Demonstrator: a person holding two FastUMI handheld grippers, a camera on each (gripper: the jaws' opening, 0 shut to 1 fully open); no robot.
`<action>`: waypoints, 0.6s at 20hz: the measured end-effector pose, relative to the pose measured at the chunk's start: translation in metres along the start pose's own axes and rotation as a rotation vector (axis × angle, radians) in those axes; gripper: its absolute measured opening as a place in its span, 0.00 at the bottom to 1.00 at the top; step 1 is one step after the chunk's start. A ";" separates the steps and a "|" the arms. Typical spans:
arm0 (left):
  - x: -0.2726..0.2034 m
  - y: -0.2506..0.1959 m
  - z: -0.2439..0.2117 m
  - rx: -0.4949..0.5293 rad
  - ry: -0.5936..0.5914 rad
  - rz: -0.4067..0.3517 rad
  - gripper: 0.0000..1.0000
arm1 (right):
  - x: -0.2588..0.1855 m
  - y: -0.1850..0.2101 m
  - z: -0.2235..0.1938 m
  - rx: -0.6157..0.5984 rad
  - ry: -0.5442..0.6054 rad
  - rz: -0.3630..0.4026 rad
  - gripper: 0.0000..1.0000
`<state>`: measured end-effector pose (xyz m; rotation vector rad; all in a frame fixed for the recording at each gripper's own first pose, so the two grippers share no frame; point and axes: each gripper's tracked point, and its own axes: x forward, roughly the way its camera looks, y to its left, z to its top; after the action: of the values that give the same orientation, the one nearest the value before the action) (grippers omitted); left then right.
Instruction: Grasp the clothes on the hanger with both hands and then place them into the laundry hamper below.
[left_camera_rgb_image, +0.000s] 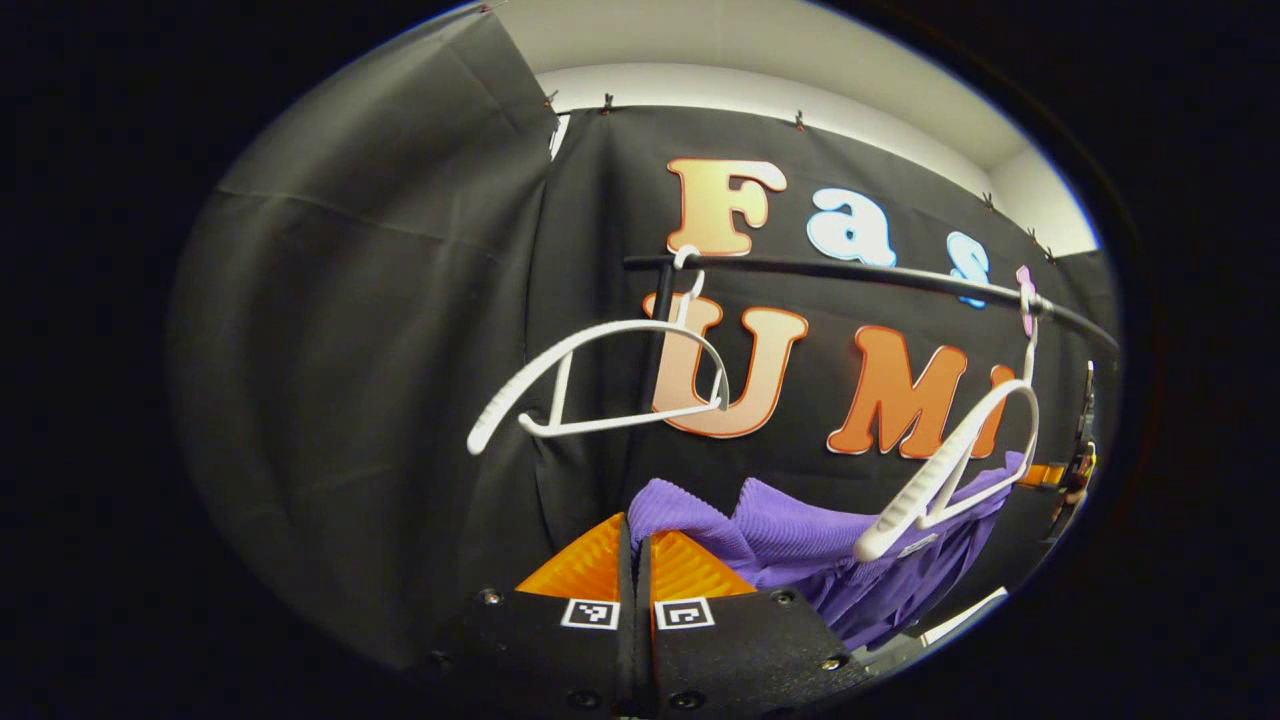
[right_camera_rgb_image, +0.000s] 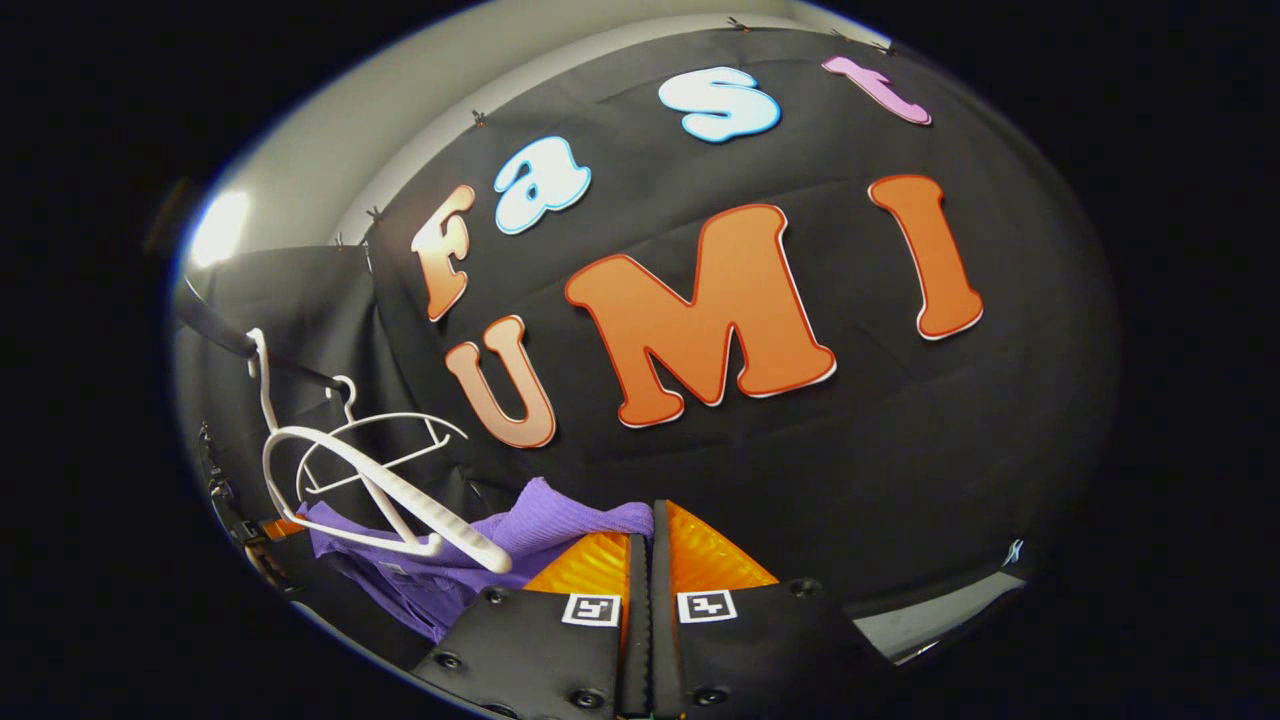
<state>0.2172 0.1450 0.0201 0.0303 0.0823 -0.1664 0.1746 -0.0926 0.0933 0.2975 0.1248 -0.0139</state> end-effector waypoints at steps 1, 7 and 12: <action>0.001 -0.002 -0.008 -0.007 0.013 0.001 0.00 | 0.000 -0.009 -0.006 0.008 0.003 -0.019 0.08; -0.013 0.009 -0.064 -0.030 0.115 0.042 0.00 | -0.012 -0.046 -0.059 0.021 0.030 -0.113 0.08; -0.037 -0.014 -0.093 0.012 0.158 0.003 0.00 | -0.027 -0.065 -0.103 -0.013 0.030 -0.202 0.08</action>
<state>0.1712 0.1408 -0.0693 0.0557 0.2388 -0.1612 0.1332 -0.1247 -0.0201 0.2717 0.1842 -0.2086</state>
